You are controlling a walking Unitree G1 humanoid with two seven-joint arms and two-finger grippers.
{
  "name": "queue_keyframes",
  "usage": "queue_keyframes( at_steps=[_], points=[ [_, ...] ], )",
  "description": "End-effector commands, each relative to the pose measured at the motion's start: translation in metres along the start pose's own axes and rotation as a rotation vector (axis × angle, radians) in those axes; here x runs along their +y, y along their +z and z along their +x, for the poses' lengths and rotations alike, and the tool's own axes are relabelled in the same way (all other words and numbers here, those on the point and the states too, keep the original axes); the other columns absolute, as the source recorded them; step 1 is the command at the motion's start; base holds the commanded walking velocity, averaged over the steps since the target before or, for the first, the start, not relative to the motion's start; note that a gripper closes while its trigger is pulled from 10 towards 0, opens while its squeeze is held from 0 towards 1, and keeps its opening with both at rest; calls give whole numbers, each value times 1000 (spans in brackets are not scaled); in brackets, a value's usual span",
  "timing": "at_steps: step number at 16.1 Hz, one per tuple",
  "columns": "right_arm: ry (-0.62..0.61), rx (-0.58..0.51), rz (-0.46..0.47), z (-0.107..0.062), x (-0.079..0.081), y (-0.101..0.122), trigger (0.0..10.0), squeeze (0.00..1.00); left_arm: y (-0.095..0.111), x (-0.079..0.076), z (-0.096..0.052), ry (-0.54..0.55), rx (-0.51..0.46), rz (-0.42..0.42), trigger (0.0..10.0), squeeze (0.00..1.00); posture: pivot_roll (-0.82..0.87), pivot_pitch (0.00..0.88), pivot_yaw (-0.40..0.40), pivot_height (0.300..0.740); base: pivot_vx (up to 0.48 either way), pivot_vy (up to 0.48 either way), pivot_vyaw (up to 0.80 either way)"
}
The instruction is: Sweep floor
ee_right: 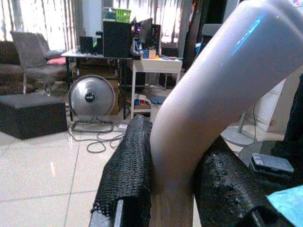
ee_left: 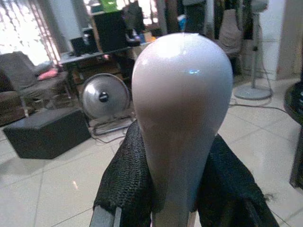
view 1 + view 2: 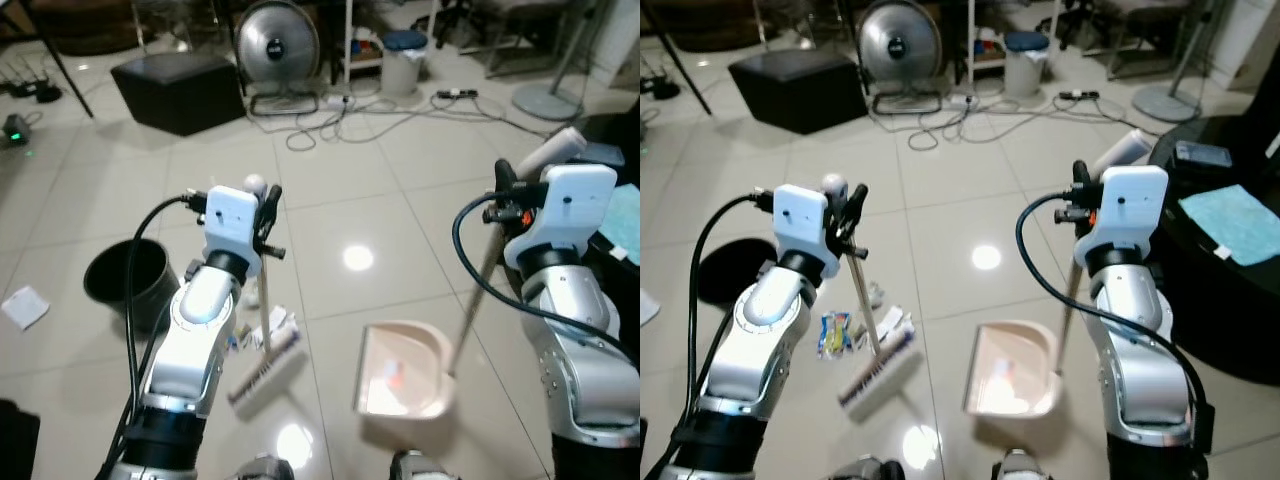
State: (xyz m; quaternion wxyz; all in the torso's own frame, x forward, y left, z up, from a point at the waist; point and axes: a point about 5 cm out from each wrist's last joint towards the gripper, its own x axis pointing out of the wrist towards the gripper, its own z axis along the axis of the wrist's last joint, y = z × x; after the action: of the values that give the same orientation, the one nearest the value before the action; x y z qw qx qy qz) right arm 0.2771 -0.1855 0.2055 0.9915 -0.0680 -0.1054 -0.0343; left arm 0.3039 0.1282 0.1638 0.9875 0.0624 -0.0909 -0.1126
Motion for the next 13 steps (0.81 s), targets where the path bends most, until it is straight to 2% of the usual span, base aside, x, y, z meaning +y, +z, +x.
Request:
queue_keyframes(
  at_steps=[1, 5, 13],
  points=[
    [7, -39, -11, 2, 1, 7, 10000, 0, 12, 1, 0, 13, -64, 14, 10000, 0, -104, 89, 49, 740, 382, 0, 800],
    [5, -41, -19, 3, -1, 6, 10000, 0, 13, 1, 2, 16, -70, 21, 10000, 0, -101, 94, 56, 740, 402, 0, 800],
    [-25, -45, -4, 1, -3, 4, 10000, 0, 12, -2, 3, -13, -64, 4, 10000, 0, -100, 98, 65, 740, 406, 0, 0]
  ],
)
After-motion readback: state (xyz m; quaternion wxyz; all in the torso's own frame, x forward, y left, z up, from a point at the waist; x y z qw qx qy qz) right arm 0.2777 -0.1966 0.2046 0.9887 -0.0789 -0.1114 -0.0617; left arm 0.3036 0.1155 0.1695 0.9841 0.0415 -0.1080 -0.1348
